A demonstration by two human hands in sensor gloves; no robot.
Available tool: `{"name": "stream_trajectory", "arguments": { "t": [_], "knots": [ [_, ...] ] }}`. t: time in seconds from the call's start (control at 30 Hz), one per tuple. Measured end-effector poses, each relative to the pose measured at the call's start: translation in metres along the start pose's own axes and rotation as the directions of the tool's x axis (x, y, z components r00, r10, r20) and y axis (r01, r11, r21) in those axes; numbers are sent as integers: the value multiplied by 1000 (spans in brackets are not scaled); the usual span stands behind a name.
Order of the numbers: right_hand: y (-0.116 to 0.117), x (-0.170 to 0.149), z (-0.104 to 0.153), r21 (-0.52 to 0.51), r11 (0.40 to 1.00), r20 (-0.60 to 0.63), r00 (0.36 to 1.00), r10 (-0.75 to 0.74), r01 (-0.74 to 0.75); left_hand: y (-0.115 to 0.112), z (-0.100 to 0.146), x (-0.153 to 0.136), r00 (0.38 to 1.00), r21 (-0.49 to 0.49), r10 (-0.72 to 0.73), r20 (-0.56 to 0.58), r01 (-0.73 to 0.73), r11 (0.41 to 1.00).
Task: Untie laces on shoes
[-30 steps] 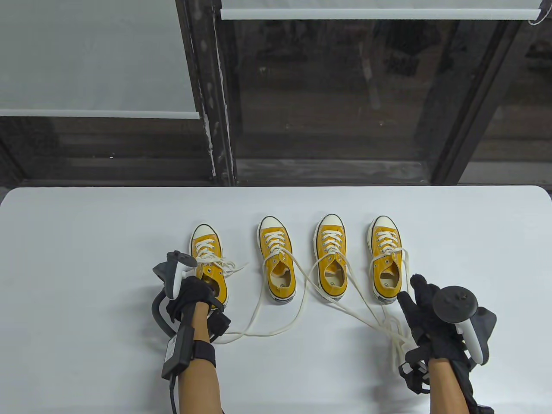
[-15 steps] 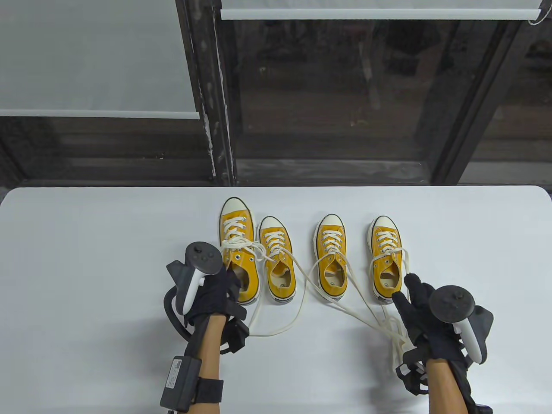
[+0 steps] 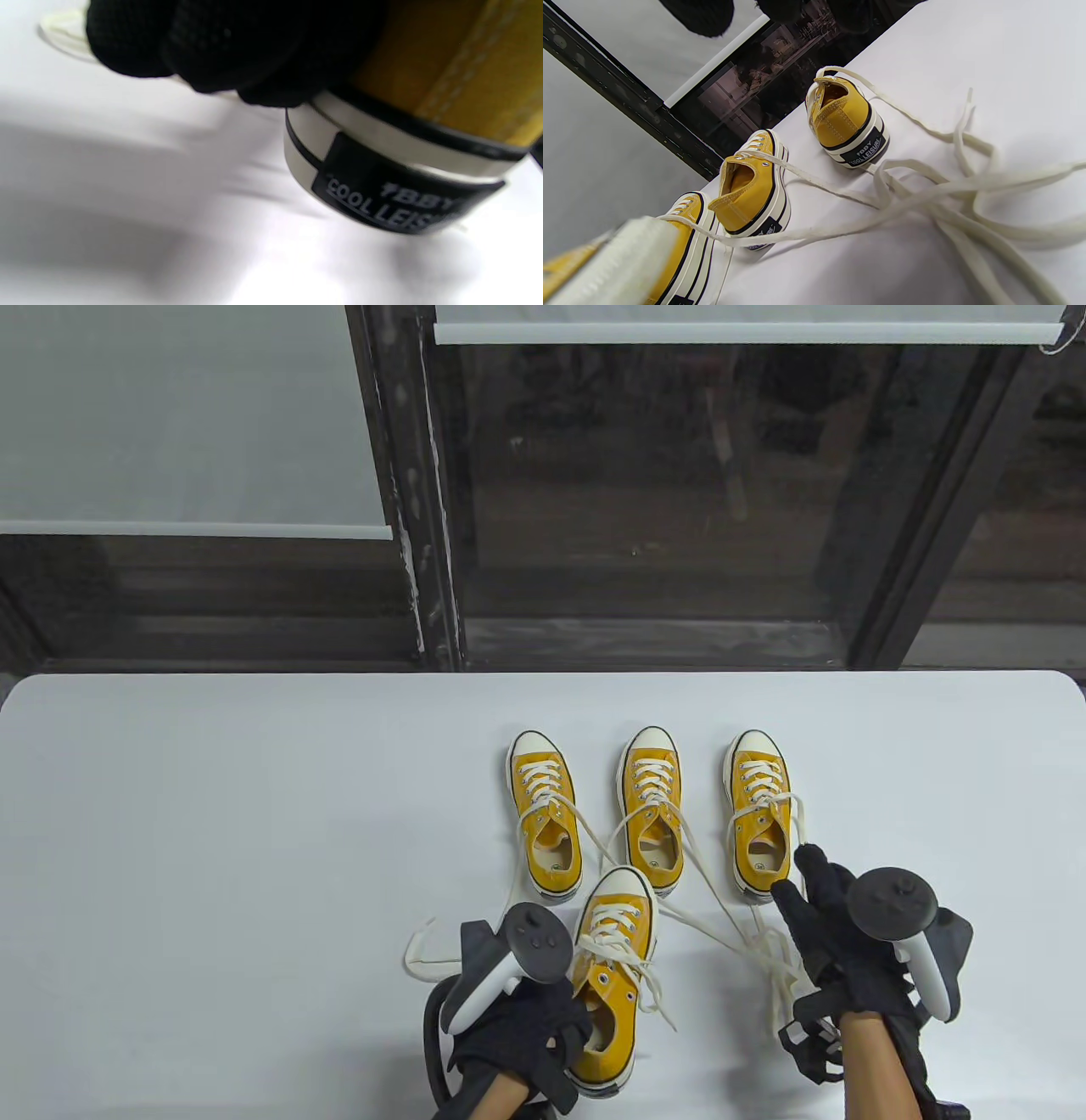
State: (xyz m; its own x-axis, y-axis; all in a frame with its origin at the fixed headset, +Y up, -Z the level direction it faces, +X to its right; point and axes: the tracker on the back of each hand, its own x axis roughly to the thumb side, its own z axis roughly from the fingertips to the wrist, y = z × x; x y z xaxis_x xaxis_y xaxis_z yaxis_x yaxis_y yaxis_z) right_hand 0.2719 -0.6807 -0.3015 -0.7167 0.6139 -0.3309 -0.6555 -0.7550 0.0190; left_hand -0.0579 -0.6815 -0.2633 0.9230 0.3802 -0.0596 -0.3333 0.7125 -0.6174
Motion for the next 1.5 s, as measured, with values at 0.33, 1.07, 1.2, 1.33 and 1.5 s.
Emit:
{"name": "stream_trajectory", "arguments": {
  "t": [0.33,1.07,1.2,1.33,1.5],
  "knots": [
    [3,1,-1,26,1000,3,1000,10,-10,-30,-37,19,971,-43,-168,-169,163,986],
    [31,27,-1,303,953,128,992,-12,-28,-5,-34,14,986,-157,-108,-124,88,984],
    [57,45,3,447,880,179,980,85,-158,23,-26,9,997,6,-12,-74,13,1000],
    [83,52,5,468,786,215,915,343,-404,24,-37,0,993,18,114,13,-114,993],
    [101,57,8,479,748,275,888,369,-460,12,-50,-11,979,-64,200,44,-197,978]
  ]
}}
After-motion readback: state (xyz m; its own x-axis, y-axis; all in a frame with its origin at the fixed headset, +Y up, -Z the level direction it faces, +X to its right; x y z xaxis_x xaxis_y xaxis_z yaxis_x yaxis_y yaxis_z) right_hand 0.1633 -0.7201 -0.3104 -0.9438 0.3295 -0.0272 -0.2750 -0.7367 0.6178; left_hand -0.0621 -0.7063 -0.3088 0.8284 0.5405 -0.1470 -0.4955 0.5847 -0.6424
